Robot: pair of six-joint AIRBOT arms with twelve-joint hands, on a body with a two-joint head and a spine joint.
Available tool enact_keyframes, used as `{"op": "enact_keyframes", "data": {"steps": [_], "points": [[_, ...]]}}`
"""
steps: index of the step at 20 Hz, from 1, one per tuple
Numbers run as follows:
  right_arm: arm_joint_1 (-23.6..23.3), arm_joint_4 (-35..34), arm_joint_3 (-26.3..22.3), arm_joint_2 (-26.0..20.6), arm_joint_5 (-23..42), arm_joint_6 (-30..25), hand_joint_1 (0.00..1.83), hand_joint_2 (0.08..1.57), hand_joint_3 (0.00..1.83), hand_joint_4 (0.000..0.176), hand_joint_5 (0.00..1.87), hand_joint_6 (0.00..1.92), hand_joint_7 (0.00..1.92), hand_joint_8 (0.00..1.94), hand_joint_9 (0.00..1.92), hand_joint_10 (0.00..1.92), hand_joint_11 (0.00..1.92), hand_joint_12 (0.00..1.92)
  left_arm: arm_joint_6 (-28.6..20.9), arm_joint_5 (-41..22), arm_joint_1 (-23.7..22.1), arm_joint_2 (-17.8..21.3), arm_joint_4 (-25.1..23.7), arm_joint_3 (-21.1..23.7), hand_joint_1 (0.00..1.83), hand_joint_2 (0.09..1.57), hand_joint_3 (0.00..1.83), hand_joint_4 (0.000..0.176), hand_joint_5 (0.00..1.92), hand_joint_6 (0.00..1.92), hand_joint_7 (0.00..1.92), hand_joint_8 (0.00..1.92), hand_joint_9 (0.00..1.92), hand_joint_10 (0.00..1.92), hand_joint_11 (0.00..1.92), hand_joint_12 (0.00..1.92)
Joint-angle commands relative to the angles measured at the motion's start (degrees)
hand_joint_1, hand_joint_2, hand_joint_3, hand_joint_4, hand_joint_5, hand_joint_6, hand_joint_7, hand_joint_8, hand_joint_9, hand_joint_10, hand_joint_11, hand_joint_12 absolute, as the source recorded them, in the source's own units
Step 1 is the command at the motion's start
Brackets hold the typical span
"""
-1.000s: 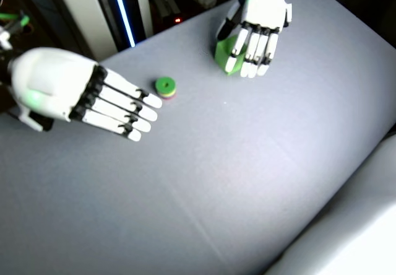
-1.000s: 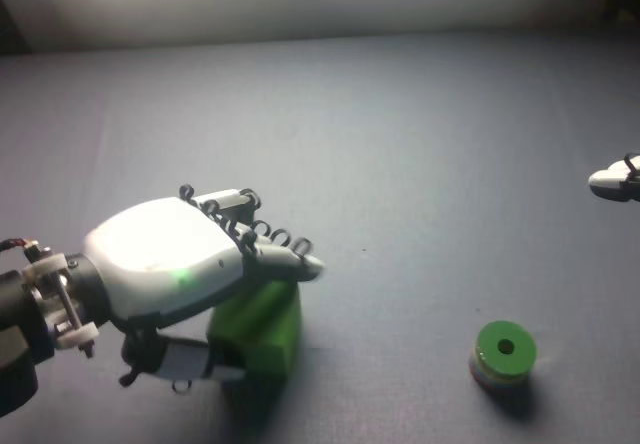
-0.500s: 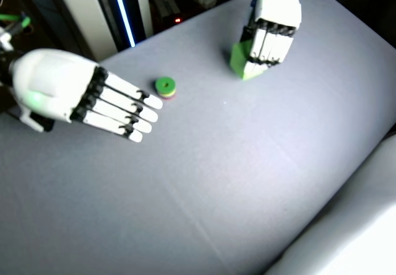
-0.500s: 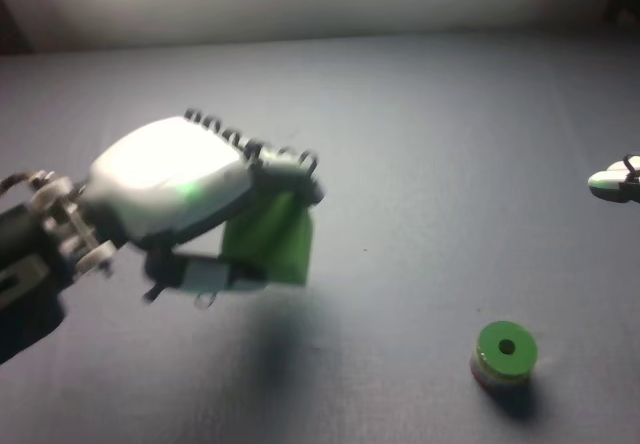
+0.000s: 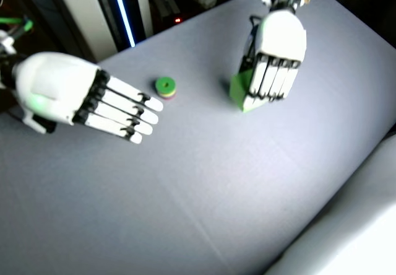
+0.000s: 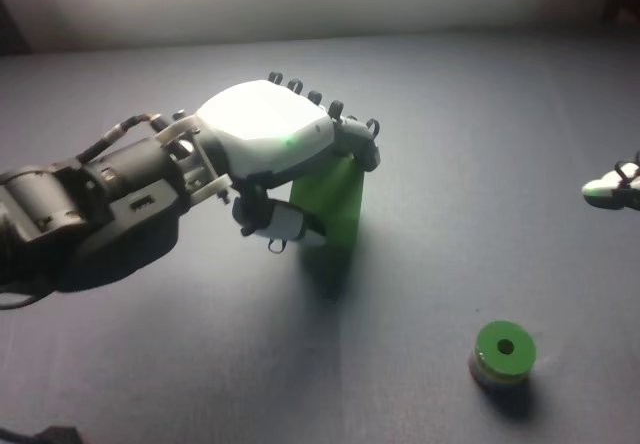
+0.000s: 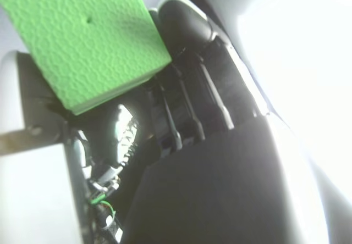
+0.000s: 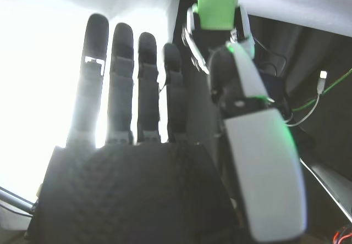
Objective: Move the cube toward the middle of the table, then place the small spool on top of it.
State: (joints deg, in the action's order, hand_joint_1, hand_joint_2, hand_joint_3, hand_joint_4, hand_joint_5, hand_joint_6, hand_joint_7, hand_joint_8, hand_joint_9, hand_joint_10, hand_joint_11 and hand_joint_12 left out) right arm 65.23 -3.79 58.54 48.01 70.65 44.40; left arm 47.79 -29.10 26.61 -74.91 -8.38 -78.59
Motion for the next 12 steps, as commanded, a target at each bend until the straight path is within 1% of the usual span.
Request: {"op": "enact_keyframes", "data": {"steps": [1,2,3,4,5,6,7,8,9,10,11,12], "points": [[-0.7,-1.1,0.3,-0.1,6.9,-0.3,0.82,1.32,0.01,0.0,0.53,0.0,0.59,0.0,0.6,0.0,0.3,0.78,0.1,-5.2,-0.8,-0.4,0.5,-0.4,1.37,1.13,0.0,0.0,0.94,0.79,0.91,1.08,0.93,1.29,0.8,1.21],[-0.8,-1.0,0.3,0.0,6.9,-0.3,0.81,1.33,0.0,0.0,0.53,0.0,0.59,0.0,0.61,0.0,0.3,0.82,0.1,-4.7,-0.9,-1.1,0.9,-1.0,1.38,1.12,0.0,0.0,0.95,0.8,0.91,1.07,0.94,1.27,0.83,1.13],[-0.8,-1.0,0.3,0.1,6.9,-0.3,0.8,1.34,0.0,0.0,0.54,0.0,0.58,0.0,0.62,0.0,0.31,0.79,0.1,-4.2,-0.9,-1.9,1.3,-1.8,1.38,1.09,0.0,0.0,1.05,0.6,0.96,1.02,0.99,1.23,0.83,1.17],[-0.8,-1.0,0.3,0.1,6.9,-0.3,0.78,1.35,0.0,0.0,0.54,0.0,0.58,0.0,0.62,0.0,0.33,0.75,0.1,-3.5,-0.9,-2.7,1.7,-2.6,1.39,1.08,0.0,0.0,1.06,0.59,1.0,0.97,1.01,1.21,0.81,1.21],[-0.8,-1.0,0.3,0.1,6.9,-0.3,0.79,1.36,0.0,0.0,0.54,0.0,0.58,0.0,0.63,0.0,0.33,0.74,0.1,-3.3,-0.9,-3.0,1.9,-2.9,1.26,1.13,0.0,0.0,0.98,0.79,0.94,1.19,0.82,0.96,0.58,1.39],[-0.8,-1.0,0.3,0.1,6.9,-0.3,0.79,1.36,0.0,0.0,0.54,0.0,0.59,0.0,0.63,0.0,0.33,0.74,0.1,-3.1,-0.9,-3.2,2.1,-3.2,1.24,1.14,0.0,0.0,0.94,0.85,0.92,1.26,0.81,0.92,0.55,1.52],[-0.8,-1.0,0.3,0.1,6.9,-0.3,0.79,1.36,0.0,0.0,0.54,0.0,0.58,0.0,0.63,0.0,0.33,0.74,0.1,-3.1,-0.8,-3.3,2.4,-3.3,1.23,1.16,0.0,0.0,0.88,0.93,0.91,1.3,0.74,0.98,0.48,1.62],[-0.8,-1.0,0.3,0.1,6.9,-0.3,0.79,1.36,0.0,0.0,0.54,0.0,0.59,0.0,0.63,0.0,0.33,0.73,0.2,-3.1,-0.7,-3.4,2.7,-3.3,1.22,1.18,0.0,0.0,0.82,1.02,0.89,1.33,0.68,0.99,0.39,1.64],[-0.8,-1.0,0.3,0.1,6.9,-0.3,0.77,1.36,0.0,0.0,0.54,0.0,0.58,0.0,0.63,0.0,0.34,0.73,0.2,-3.0,-0.7,-3.5,3.0,-3.5,1.23,1.17,0.0,0.0,0.79,1.05,0.93,1.28,0.71,0.99,0.45,1.62],[-0.8,-1.0,0.3,0.1,6.9,-0.3,0.79,1.35,0.0,0.0,0.54,0.0,0.59,0.0,0.63,0.0,0.34,0.73,0.2,-3.0,-0.7,-3.5,3.2,-3.6,1.11,1.08,0.0,0.0,0.73,0.41,0.81,0.79,0.72,0.95,0.5,1.56],[-0.8,-1.0,0.3,0.2,6.9,-0.3,0.77,1.35,0.0,0.0,0.55,0.0,0.59,0.0,0.64,0.0,0.35,0.72,0.2,-2.9,-0.7,-3.5,3.2,-3.7,1.08,1.04,0.0,0.0,0.78,0.13,0.85,0.54,0.75,0.9,0.54,1.52],[-0.8,-0.9,0.3,0.2,6.9,-0.3,0.79,1.35,0.0,0.0,0.55,0.0,0.59,0.0,0.63,0.0,0.35,0.72,0.3,-2.9,-0.6,-3.5,3.2,-3.7,1.05,1.03,0.0,0.0,0.74,0.03,0.82,0.39,0.71,0.88,0.5,1.48]]}}
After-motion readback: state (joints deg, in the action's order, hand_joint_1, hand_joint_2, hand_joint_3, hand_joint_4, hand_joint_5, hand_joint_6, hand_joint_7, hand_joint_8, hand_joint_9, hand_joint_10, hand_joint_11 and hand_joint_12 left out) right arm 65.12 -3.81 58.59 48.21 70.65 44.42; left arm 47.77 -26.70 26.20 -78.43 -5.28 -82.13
